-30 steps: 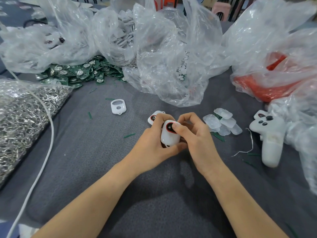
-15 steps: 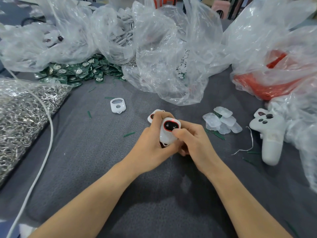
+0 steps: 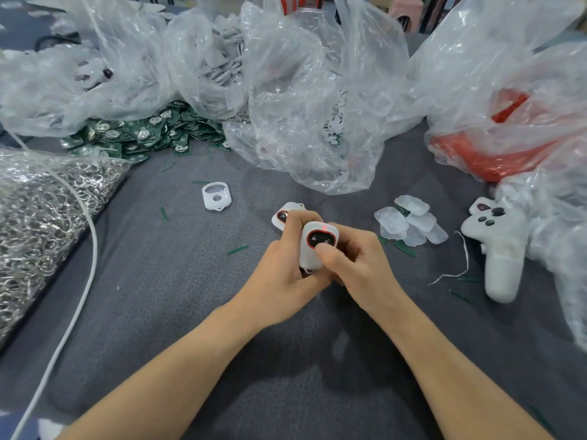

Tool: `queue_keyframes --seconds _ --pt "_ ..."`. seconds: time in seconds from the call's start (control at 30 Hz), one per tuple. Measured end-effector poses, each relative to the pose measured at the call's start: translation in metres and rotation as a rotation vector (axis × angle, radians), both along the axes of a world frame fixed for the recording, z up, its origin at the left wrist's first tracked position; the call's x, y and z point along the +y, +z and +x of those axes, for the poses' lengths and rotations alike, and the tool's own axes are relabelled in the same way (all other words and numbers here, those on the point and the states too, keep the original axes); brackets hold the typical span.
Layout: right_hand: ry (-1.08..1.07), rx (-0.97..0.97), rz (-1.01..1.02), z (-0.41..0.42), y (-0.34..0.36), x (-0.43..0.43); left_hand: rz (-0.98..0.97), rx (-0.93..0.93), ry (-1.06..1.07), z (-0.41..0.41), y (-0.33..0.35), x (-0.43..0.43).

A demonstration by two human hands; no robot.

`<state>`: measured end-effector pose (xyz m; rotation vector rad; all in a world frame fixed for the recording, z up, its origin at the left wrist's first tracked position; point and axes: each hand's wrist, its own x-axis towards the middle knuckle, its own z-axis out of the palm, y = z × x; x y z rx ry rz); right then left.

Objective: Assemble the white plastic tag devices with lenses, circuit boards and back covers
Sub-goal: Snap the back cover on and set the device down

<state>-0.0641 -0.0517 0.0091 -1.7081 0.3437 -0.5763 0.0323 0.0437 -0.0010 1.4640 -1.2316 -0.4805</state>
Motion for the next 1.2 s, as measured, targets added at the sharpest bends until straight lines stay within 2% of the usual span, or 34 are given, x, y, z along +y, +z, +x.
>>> queue_keyframes --seconds 0.13,0.67,0.73,0.77,0.87,1.0,1.03,1.2 --pt "0.004 0.014 -0.02 -0.001 0.001 0.0 0.014 0.045 0.018 0.0 -0.001 0.0" --pt "0.015 0.046 -0.059 -0.004 -0.001 -0.004 0.085 -0.011 0.088 -0.001 0.003 -0.001" --pt "-0.039 0.03 -0.021 -0.006 0.002 -0.006 0.004 -0.108 0.128 0.0 0.004 -0.001" --pt "-0.07 0.013 0.027 -0.007 0.003 -0.007 -0.026 -0.228 0.138 0.002 0.004 0.0" --pt "-0.219 0.0 0.13 -0.015 0.004 -0.013 0.09 -0.573 0.166 0.007 0.0 0.0" --pt "-0.47 0.152 -0.058 -0.021 0.004 -0.018 0.283 -0.829 0.094 0.009 -0.009 0.006" --pt "-0.507 0.148 -0.105 -0.022 0.009 -0.018 0.312 -0.839 0.085 0.009 -0.01 0.008" --pt "-0.696 0.079 -0.49 -0.008 0.067 -0.022 0.325 -0.618 0.077 0.012 -0.009 0.014"
